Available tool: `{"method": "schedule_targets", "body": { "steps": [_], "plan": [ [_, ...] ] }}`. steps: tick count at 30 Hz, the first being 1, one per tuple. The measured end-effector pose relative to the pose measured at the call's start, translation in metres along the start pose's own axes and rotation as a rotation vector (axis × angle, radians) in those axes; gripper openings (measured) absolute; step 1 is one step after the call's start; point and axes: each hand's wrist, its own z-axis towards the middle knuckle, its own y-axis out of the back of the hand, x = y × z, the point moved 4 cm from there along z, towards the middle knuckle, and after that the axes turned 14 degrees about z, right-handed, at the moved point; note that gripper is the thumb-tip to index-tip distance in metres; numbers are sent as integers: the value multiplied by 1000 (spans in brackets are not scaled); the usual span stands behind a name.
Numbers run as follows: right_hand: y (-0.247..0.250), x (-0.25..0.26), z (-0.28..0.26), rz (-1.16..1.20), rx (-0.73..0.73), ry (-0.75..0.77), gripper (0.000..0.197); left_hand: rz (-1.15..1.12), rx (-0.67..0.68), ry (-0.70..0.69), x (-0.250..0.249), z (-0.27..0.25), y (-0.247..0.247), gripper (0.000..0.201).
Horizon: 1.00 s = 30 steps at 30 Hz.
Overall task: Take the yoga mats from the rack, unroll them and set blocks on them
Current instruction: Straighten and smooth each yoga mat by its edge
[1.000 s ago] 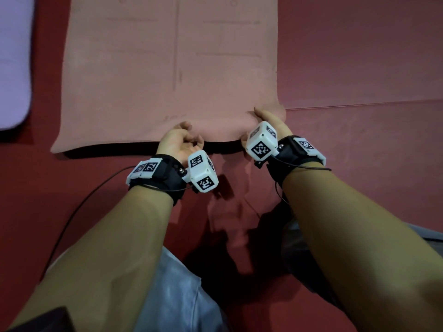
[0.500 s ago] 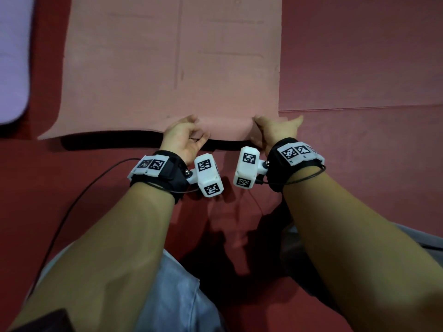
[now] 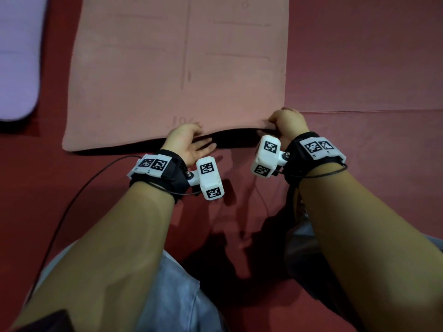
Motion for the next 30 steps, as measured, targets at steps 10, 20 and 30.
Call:
{"method": "schedule_targets", "body": {
  "steps": [10,20,30],
  "plan": [
    [-21,27,-15,289,50,52,69,456,1,-9,-21,2,22,49],
    [3,-15,7,-621,-86,90,34,1311,-377,-215,-32,11,53,20],
    [31,-61,7,-1089,-151,190,17,1550,-320,-188,20,39,47,22]
  ]
}}
